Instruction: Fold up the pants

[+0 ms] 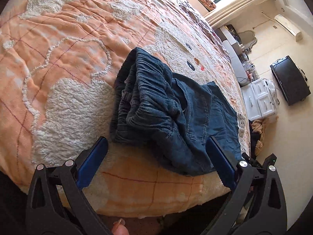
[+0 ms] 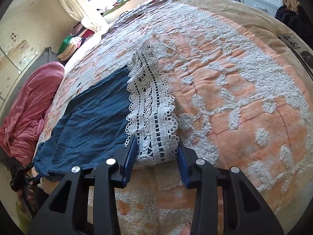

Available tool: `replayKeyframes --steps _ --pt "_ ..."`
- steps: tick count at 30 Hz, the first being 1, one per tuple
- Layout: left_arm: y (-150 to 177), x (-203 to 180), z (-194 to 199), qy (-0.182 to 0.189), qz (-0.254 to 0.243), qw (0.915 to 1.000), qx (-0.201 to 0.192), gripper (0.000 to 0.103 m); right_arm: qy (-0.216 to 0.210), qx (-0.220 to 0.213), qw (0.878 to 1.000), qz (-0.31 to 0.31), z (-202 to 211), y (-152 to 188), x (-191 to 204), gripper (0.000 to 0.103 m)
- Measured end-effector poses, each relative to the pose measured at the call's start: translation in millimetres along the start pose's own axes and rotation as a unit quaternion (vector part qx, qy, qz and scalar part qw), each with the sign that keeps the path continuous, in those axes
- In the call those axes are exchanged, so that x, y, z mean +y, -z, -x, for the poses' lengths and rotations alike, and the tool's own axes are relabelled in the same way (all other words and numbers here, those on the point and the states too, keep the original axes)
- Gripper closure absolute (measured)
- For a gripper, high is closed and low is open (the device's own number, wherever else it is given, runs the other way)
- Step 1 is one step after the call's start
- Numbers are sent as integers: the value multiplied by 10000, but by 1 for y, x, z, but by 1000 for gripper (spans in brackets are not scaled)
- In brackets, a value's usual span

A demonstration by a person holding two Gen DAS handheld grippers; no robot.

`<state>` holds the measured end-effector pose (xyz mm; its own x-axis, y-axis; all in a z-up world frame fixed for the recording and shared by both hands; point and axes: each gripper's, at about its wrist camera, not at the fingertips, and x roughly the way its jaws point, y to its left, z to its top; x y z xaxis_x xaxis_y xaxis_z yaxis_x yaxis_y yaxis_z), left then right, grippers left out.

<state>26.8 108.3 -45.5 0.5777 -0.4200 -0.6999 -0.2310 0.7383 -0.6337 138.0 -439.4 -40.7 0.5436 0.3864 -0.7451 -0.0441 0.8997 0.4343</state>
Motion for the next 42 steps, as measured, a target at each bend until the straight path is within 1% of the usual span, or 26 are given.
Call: replayKeyframes --steps 2,3,4,5,6,7,8,10,12,13,15,17,20,21,22,23,24,25,28,29,31,34,36,39,40,42 --pt "-3 -3 -3 97 152 9998 -76 15 -238 -15 9997 10 0 1 3 73" --pt "-5 -4 -5 135 234 9996 -79 32 -293 -48 9996 13 0 1 4 74" --pt "-7 -3 -8 194 331 9992 -75 55 -328 -70 9994 20 0 1 6 74" --pt "-9 -1 -12 303 465 9984 -47 62 -328 -90 9994 19 -1 0 7 76" --pt "-11 1 -15 382 611 9974 -41 67 -290 -120 9995 21 0 0 8 77" --pt "-13 3 -14 381 682 9969 -93 71 -227 -143 9996 36 0 -1 9 78" --pt "-16 4 -10 304 641 9973 -176 72 -124 -159 9998 76 2 -2 9 79" --pt "-19 1 2 39 347 9988 -333 73 128 -190 9996 156 9 -2 8 80" --pt "-20 4 10 -79 131 9993 -353 73 183 -157 9992 306 14 1 6 82" --pt "-18 7 9 -114 70 9995 -273 73 207 -92 9992 323 13 3 6 82" --pt "-10 11 1 -300 -1 9994 -171 70 398 4 9981 478 7 9 8 82" --pt "-6 10 -2 -418 -181 9987 -237 67 487 12 9974 531 2 10 10 81" --pt "-10 11 -2 -396 -247 9985 -286 64 581 13 9964 616 1 11 12 76" --pt "-10 11 0 -399 -277 9984 -300 62 638 12 9956 690 2 11 14 73" --pt "-12 8 0 -461 -352 9978 -330 55 703 -3 9947 744 4 11 15 70" --pt "-12 6 3 -539 -425 9970 -366 50 724 -28 9947 735 7 10 14 64" --pt "-12 5 7 -529 -451 9968 -389 40 668 -68 9956 655 11 9 12 58" --pt "-13 6 13 -520 -442 9967 -438 31 629 -137 9963 562 17 8 9 54" --pt "-17 10 39 -869 -439 9926 -725 28 796 -386 9947 523 35 5 3 54" --pt "-18 11 49 -981 -464 9904 -862 28 850 -482 9939 510 41 4 1 53" --pt "-19 5 69 -1262 -588 9837 -1142 25 812 -630 9936 477 51 2 3 50" --pt "-23 -21 82 -1344 -1037 9766 -1321 18 592 -796 9928 669 56 -1 22 43" --pt "-23 -47 77 -1210 -1403 9740 -1301 14 377 -792 9918 929 52 -2 44 36" --pt "-19 -92 49 -891 -1896 9722 -1048 10 154 -656 9880 1391 37 0 83 33" --pt "-16 -107 35 -803 -2089 9704 -906 10 125 -584 9868 1505 30 1 93 32" --pt "-9 -135 5 -674 -2496 9640 -621 10 68 -453 9852 1651 17 2 108 32"
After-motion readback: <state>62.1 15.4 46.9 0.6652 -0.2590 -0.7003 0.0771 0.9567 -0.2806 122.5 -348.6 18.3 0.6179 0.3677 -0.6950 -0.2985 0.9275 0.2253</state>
